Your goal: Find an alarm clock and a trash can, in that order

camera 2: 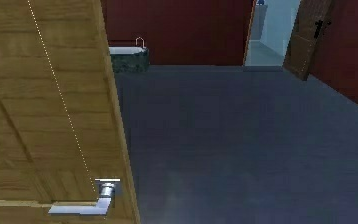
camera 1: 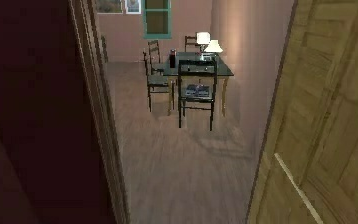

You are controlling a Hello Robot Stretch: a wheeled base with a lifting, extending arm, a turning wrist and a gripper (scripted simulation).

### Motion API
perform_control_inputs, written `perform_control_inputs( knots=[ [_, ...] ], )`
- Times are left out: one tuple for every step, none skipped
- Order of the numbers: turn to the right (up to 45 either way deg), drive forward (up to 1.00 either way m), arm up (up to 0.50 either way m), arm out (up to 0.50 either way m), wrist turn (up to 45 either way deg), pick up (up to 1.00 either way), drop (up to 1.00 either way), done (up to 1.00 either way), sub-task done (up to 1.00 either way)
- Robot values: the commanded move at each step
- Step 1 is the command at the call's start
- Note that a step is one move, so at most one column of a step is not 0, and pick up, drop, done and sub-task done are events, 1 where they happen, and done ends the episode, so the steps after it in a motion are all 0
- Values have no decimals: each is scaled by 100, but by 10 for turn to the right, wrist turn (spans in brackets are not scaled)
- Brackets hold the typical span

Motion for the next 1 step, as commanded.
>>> perform_control_inputs(
  knots=[
    [0, 100, 0, 0, 0, 0, 0, 0, 0]
  ],
)
